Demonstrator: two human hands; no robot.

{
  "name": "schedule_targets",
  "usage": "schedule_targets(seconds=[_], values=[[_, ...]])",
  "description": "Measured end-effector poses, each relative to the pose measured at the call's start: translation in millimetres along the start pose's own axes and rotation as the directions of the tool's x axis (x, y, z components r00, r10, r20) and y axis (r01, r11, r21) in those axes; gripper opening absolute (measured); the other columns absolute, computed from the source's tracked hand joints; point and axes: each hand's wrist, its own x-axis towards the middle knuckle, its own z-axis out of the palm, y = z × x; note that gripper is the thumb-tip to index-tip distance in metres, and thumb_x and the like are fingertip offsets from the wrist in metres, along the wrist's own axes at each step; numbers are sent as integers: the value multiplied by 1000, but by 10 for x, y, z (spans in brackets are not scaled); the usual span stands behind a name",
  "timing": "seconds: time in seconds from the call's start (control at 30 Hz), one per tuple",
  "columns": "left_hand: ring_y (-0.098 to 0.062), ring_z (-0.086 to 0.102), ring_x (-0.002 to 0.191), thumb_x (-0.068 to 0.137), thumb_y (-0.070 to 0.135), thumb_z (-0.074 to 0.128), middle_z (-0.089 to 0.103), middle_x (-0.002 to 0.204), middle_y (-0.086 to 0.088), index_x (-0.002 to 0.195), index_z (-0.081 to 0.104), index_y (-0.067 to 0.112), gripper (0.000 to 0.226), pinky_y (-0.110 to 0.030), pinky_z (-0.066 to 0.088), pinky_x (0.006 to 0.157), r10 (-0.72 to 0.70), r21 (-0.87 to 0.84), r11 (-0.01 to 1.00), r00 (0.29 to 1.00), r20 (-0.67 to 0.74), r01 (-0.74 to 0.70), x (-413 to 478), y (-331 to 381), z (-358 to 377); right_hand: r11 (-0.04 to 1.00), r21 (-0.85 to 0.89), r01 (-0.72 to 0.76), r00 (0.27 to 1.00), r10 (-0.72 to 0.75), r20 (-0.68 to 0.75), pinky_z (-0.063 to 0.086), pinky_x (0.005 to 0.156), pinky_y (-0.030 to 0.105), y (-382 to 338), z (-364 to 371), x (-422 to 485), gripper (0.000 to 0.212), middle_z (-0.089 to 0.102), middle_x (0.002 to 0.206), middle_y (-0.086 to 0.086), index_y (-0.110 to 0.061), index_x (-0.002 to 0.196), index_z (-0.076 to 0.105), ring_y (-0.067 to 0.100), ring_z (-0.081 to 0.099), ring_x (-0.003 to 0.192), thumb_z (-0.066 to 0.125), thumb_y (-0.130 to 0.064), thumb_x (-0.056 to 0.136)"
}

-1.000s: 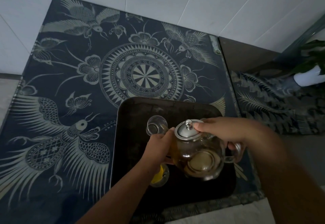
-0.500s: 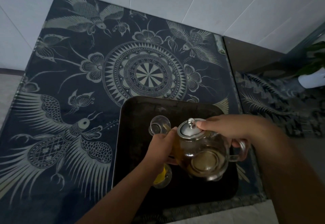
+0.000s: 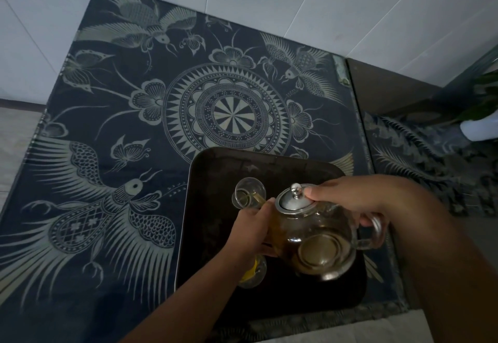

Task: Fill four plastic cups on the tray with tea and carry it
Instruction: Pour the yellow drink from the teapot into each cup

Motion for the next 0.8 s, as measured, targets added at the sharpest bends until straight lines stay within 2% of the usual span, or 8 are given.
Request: schedule_targets(seconds=[0.17,0.27,0.33,0.43,0.53,0.67,0.8], values=[[-29,78,83,103,44,55,80,99,-15,105,76,17,34,-37,62,60,-12,-16,1000,999,30,12,-18,30,5,1000,-8,-21,1000,21,-1,56,67,47,9,-8,19,96,73,109,12,-47,118,66,33,69,86,53,-100,40],[-32,78,87,103,45,54,79,105,-18,109,75,17,35,-40,63,62,-16,-17,1000,999,42,16,-26,27,17,1000,-18,-11,1000,11,2,56,66,46,14,-19,3,102,73,106,15,-46,116,68,32,68,80,54,-103,33],[-30,78,83,103,43,55,79,104,-18,111,74,16,35,-39,64,61,-9,-22,1000,999,49,10,-27,24,28,1000,-11,-14,1000,14,-6,54,64,40,10,-18,-22,94,73,103,13,-44,115,69,29,66,74,52,-97,40],[-28,78,77,102,42,56,80,101,-17,111,75,15,33,-38,63,58,-13,-30,999,999,48,15,-22,29,34,1000,-19,-10,1000,10,-5,54,64,39,15,-6,-27,91,75,103,12,-45,114,69,29,67,76,49,-97,42],[-26,77,74,103,42,56,79,92,-13,109,75,13,35,-38,62,57,-20,-34,999,999,45,22,-17,30,29,1000,5,-15,1000,15,-2,56,66,46,23,9,-8,91,73,105,14,-46,115,69,32,67,79,52,-97,41],[-31,78,83,102,44,57,80,100,-17,107,76,13,36,-41,63,63,-35,-23,999,999,41,36,-3,14,30,999,27,-25,1000,24,11,57,76,61,34,5,5,100,71,111,14,-45,117,69,35,68,89,60,-100,33],[-32,79,86,103,45,55,80,102,-16,110,74,14,38,-40,63,62,-47,-19,999,998,44,48,14,6,29,999,-11,-31,1000,31,2,56,66,49,-6,-11,-26,94,73,106,19,-44,117,68,30,64,74,53,-97,41]])
